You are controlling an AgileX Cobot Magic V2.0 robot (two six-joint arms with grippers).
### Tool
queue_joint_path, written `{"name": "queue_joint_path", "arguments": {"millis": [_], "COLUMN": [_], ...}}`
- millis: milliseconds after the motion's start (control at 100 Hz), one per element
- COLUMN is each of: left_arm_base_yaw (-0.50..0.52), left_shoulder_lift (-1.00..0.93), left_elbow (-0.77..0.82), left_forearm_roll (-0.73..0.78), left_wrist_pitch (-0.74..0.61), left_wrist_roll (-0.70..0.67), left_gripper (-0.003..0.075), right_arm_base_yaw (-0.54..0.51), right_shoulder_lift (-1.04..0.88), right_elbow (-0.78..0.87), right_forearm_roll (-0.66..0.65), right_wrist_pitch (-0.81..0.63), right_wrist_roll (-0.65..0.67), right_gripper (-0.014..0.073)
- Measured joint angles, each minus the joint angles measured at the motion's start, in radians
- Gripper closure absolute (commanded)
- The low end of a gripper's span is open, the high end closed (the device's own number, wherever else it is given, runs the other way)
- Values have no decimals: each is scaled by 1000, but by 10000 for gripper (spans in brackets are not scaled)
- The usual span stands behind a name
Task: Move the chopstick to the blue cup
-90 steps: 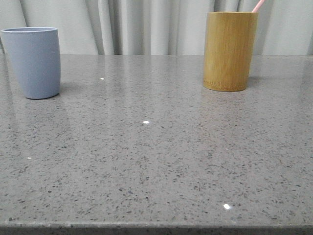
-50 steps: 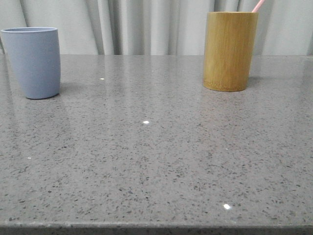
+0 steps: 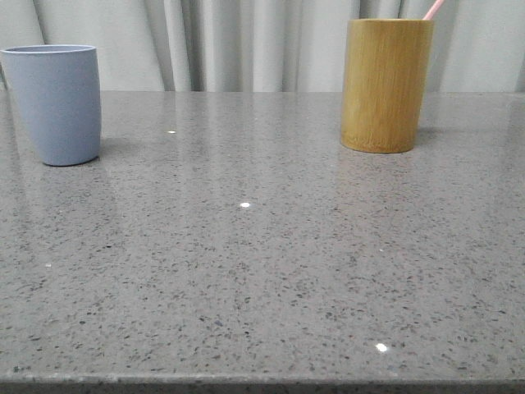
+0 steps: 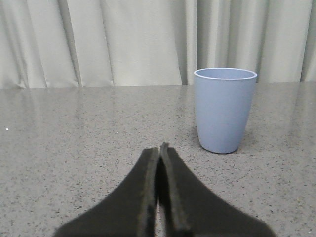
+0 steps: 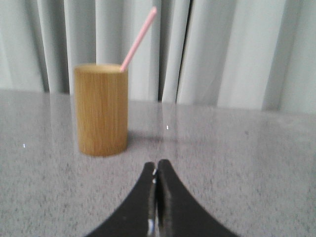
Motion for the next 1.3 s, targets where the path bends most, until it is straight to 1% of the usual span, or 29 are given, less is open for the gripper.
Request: {"name": "queue_joint_path", "arguments": {"millis": [50,120,260,400,520,590,660,740,830,990,1190,1240,1300], "left_arm_base_yaw": [0,0,0,0,0,0,0,0,0,0,0,0,0], "left_shoulder_lift": [0,0,33,180,349,452,544,631,696,762,788,788,788], "left_elbow": [-11,-49,-198,-396,-595,-714,-817,-908,-958,-972,-972,-972,-972], "left_forearm_roll": [-27,-44,-55,-68,-75,-76,-76,-76,-76,-89,-90,-90,-90], "left_wrist_pitch": [27,84,234,421,650,772,865,927,955,975,977,977,976], "left_wrist_roll": [0,0,0,0,0,0,0,0,0,0,0,0,0], "left_gripper": [739,739,739,739,739,739,739,739,739,739,738,738,731], "right_arm_base_yaw": [0,0,0,0,0,0,0,0,0,0,0,0,0], "right_shoulder_lift": [0,0,0,69,181,249,312,366,404,422,422,422,422], "right_elbow": [-11,-59,-224,-416,-579,-667,-741,-800,-821,-825,-825,-825,-825], "right_forearm_roll": [0,0,0,0,0,0,0,0,0,0,0,0,0], "right_wrist_pitch": [7,67,259,500,720,825,901,932,932,930,936,944,952], "right_wrist_roll": [0,0,0,0,0,0,-2,-2,-2,-2,-2,-2,-2], "right_gripper": [715,715,715,715,715,715,715,715,715,715,711,690,622]}}
